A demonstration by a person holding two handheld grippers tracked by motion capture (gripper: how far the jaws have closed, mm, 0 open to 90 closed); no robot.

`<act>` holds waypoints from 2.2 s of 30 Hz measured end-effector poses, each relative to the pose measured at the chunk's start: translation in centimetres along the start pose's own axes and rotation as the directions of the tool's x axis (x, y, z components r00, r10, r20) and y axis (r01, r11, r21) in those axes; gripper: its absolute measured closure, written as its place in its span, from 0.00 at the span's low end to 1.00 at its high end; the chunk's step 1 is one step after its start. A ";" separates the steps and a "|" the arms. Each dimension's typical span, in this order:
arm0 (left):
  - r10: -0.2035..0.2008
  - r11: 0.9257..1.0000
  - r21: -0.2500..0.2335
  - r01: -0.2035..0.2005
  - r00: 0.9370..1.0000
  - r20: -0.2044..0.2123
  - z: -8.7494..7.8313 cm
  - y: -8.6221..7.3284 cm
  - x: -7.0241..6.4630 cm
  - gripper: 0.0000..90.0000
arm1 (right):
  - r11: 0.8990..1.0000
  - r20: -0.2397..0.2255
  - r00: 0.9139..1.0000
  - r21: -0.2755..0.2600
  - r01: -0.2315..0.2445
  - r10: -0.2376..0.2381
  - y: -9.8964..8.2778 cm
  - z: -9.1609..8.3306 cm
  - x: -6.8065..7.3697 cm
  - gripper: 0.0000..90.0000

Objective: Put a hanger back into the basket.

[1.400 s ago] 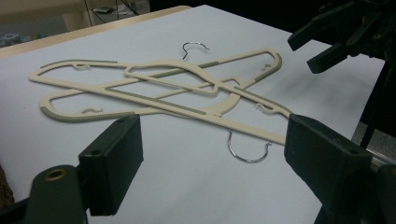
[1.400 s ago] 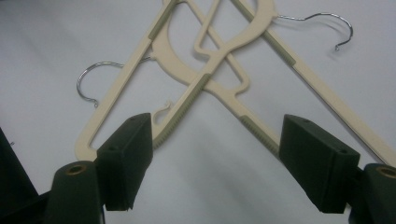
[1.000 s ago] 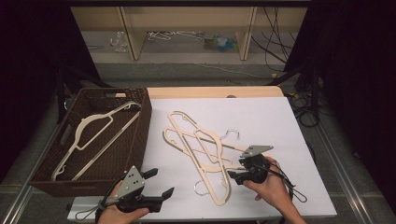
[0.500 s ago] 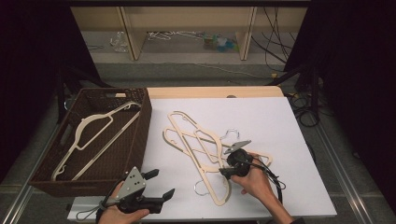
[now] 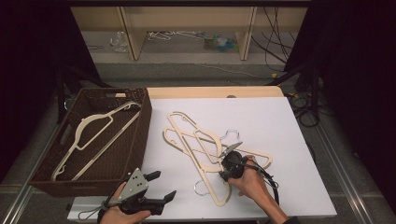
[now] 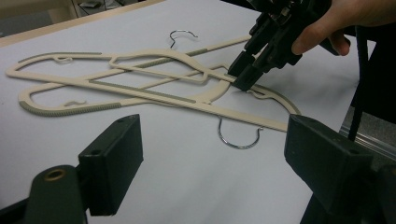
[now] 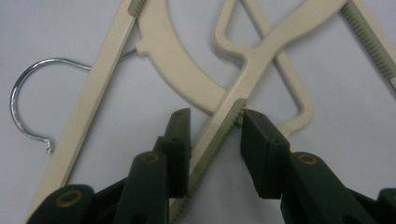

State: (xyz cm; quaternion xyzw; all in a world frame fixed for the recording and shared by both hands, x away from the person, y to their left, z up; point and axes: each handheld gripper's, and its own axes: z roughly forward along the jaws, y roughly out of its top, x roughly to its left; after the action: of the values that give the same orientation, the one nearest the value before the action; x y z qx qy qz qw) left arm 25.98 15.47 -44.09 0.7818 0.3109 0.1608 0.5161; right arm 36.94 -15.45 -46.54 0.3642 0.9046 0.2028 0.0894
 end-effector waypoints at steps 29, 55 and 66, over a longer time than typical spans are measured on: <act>0.007 1.000 -0.001 -0.007 1.000 0.000 0.1 0.0 0.1 0.22 | 0.997 -0.042 0.999 0.078 -0.023 0.027 -1.2 -1.0 -1.7 0.86; 0.054 0.993 0.103 -0.053 0.999 -0.006 7.8 2.3 1.9 0.24 | 0.980 0.015 0.982 0.079 0.184 -0.186 -3.8 -6.4 -2.4 0.88; 0.079 0.979 0.186 -0.084 0.996 0.035 13.3 4.1 2.7 0.29 | 0.974 0.018 0.977 0.087 0.209 -0.211 -5.4 -7.8 -1.8 0.88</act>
State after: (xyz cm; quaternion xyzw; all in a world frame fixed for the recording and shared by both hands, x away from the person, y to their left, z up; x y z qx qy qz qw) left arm 36.94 6.69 -46.12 0.8410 0.2855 0.1411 0.4374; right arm 32.45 -22.59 -41.80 0.2728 0.9444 0.1489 0.1071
